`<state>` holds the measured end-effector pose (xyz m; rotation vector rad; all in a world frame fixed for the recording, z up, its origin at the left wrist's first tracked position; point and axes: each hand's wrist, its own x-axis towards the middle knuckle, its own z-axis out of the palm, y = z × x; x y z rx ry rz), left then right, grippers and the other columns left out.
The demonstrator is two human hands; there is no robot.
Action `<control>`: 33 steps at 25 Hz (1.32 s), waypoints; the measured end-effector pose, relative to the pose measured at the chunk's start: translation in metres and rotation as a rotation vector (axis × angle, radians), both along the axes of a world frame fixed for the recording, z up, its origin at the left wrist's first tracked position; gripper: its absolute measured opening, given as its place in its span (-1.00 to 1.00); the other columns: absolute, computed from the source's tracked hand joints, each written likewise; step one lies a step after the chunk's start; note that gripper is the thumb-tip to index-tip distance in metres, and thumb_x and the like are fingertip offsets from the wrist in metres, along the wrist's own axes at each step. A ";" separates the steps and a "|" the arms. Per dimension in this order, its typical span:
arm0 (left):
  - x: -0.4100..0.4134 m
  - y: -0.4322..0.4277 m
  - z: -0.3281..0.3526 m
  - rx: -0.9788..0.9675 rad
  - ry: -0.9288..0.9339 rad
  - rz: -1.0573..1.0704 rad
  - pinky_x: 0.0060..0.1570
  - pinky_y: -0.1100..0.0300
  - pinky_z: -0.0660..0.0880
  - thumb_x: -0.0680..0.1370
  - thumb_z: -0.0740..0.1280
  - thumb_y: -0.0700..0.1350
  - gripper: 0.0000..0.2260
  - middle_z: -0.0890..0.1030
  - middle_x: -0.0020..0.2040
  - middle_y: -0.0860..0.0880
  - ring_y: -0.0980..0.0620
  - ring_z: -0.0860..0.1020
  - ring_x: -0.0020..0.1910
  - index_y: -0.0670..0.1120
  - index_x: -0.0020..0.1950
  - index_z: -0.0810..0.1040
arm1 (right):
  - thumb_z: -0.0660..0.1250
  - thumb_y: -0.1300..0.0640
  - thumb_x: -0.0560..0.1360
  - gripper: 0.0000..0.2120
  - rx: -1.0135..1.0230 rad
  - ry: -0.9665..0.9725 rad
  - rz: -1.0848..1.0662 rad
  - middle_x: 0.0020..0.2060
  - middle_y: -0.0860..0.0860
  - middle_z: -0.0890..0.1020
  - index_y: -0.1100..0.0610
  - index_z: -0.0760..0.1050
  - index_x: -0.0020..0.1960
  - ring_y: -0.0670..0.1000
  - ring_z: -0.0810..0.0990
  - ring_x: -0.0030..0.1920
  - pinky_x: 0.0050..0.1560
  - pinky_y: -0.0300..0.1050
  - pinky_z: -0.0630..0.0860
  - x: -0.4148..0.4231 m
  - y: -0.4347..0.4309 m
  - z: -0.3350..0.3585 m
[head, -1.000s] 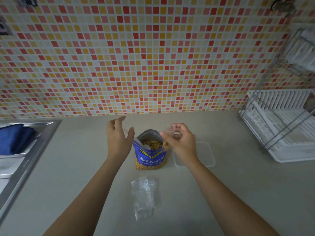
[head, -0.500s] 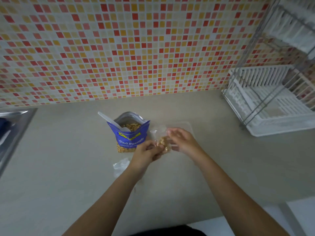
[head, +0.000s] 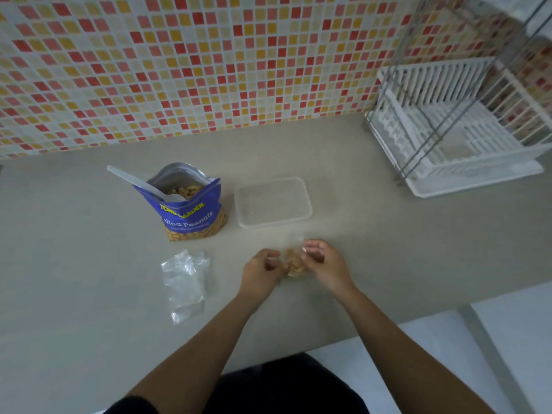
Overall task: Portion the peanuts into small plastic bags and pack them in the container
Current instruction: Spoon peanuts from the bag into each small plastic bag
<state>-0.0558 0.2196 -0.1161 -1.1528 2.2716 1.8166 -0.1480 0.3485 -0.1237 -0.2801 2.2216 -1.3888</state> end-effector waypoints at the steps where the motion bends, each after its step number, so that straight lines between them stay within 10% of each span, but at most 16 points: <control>1: -0.001 0.001 -0.002 -0.119 -0.002 -0.053 -0.14 0.26 0.48 0.41 0.43 -0.20 -0.75 0.60 -0.24 -0.03 0.03 0.56 -0.24 -0.14 0.07 0.55 | 0.37 0.31 0.44 -0.77 0.046 0.043 0.037 -0.09 0.04 0.62 0.23 0.53 0.09 -0.17 0.58 -0.11 -0.12 -0.59 0.38 -0.002 0.002 -0.005; 4: -0.005 0.008 -0.005 -0.300 0.012 -0.191 -0.15 0.40 0.36 0.42 0.41 -0.23 -0.71 0.62 -0.14 -0.11 0.04 0.51 -0.20 -0.16 0.14 0.57 | 0.33 0.37 0.44 -0.75 0.121 0.131 0.081 -0.02 0.13 0.65 0.24 0.54 0.11 0.01 0.62 -0.01 -0.09 -0.62 0.36 -0.009 0.010 -0.015; 9: -0.021 0.015 -0.006 -0.408 0.043 -0.259 -0.07 0.05 0.49 0.41 0.35 -0.26 -0.87 0.60 -0.17 -0.23 -0.16 0.55 -0.18 -0.25 -0.07 0.59 | 0.35 0.33 0.43 -0.74 0.202 0.177 0.094 0.02 0.16 0.65 0.23 0.54 0.12 0.10 0.62 0.03 -0.04 -0.49 0.39 -0.019 0.009 -0.012; 15: 0.022 -0.038 0.010 -0.578 0.122 -0.151 -0.07 0.26 0.42 0.44 0.36 -0.30 -0.74 0.62 -0.08 -0.21 -0.14 0.61 -0.17 -0.22 0.12 0.59 | 0.21 0.15 0.46 -0.74 0.335 0.714 0.305 0.06 0.15 0.56 0.21 0.53 0.09 0.18 0.54 0.05 0.13 -0.04 0.44 0.008 -0.015 0.002; 22: 0.103 -0.138 0.004 -0.757 -0.144 0.019 0.11 0.00 0.47 0.45 0.36 -0.23 -0.72 0.55 0.11 -0.19 -0.21 0.51 0.07 -0.16 0.16 0.58 | 0.03 -0.02 0.44 -0.43 0.413 0.601 0.800 0.28 0.23 0.48 0.31 0.41 0.29 0.22 0.46 0.29 0.21 0.13 0.46 0.089 -0.114 -0.028; 28: 0.107 -0.153 -0.006 -0.770 -0.283 -0.070 0.13 0.03 0.31 0.47 0.35 -0.11 -0.74 0.50 0.20 -0.06 -0.12 0.38 0.22 -0.07 0.15 0.55 | 0.00 -0.15 0.47 -0.41 0.594 0.722 0.765 0.33 0.06 0.47 0.17 0.39 0.34 0.03 0.44 0.33 0.22 0.07 0.44 0.102 -0.112 -0.041; 33: 0.110 -0.160 0.010 -0.762 -0.163 -0.117 0.06 0.04 0.34 0.46 0.37 -0.08 -0.90 0.57 0.06 -0.01 -0.09 0.45 0.12 -0.07 -0.07 0.60 | -0.24 -0.36 0.41 -0.18 0.495 0.544 0.793 0.53 0.02 -0.04 0.13 -0.05 0.51 -0.01 -0.10 0.52 0.48 -0.03 -0.14 0.097 -0.115 -0.027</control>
